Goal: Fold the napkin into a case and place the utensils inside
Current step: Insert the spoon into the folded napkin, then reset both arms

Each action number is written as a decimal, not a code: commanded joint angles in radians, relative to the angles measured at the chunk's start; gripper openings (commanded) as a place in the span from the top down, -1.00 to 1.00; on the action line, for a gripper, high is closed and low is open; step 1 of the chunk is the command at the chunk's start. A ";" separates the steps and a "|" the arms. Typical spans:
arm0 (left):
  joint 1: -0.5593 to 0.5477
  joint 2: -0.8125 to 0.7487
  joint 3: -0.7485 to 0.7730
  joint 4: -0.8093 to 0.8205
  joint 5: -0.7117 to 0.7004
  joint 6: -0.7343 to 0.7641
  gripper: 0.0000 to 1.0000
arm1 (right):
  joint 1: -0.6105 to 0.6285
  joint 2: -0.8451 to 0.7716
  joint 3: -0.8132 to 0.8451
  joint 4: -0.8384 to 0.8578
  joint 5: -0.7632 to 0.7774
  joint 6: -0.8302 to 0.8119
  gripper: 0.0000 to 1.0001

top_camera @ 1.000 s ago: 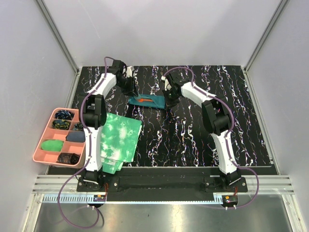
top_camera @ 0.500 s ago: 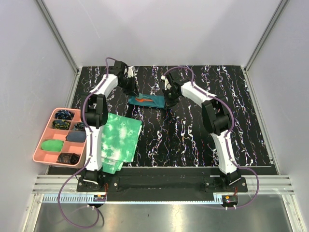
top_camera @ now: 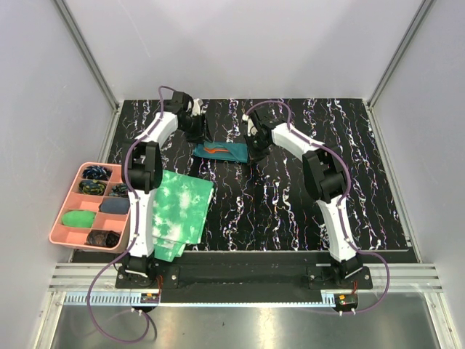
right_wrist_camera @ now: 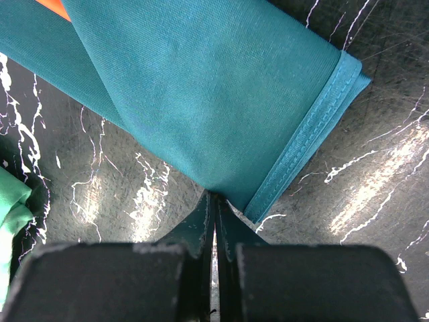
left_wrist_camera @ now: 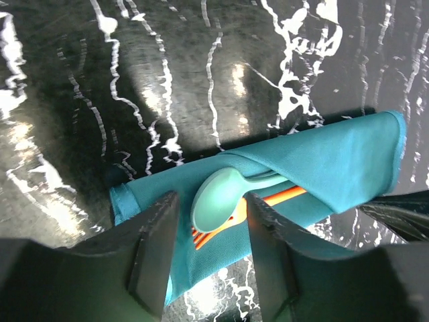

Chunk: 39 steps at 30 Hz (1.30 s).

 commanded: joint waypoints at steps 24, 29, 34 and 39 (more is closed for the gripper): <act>-0.545 -1.202 -0.933 0.369 -0.287 -0.131 -0.56 | 0.005 -0.699 -0.525 0.045 0.121 0.202 -0.99; -0.812 -1.405 -1.259 0.641 -0.441 -0.281 -0.82 | 0.005 -1.024 -0.854 0.175 0.102 0.339 -0.99; -0.958 -1.494 -1.404 0.808 -0.573 -0.343 -0.91 | 0.005 -1.304 -1.074 0.293 0.130 0.515 -0.99; -1.043 -1.511 -1.392 0.801 -0.620 -0.332 -0.92 | 0.005 -1.515 -1.276 0.439 0.108 0.601 -0.99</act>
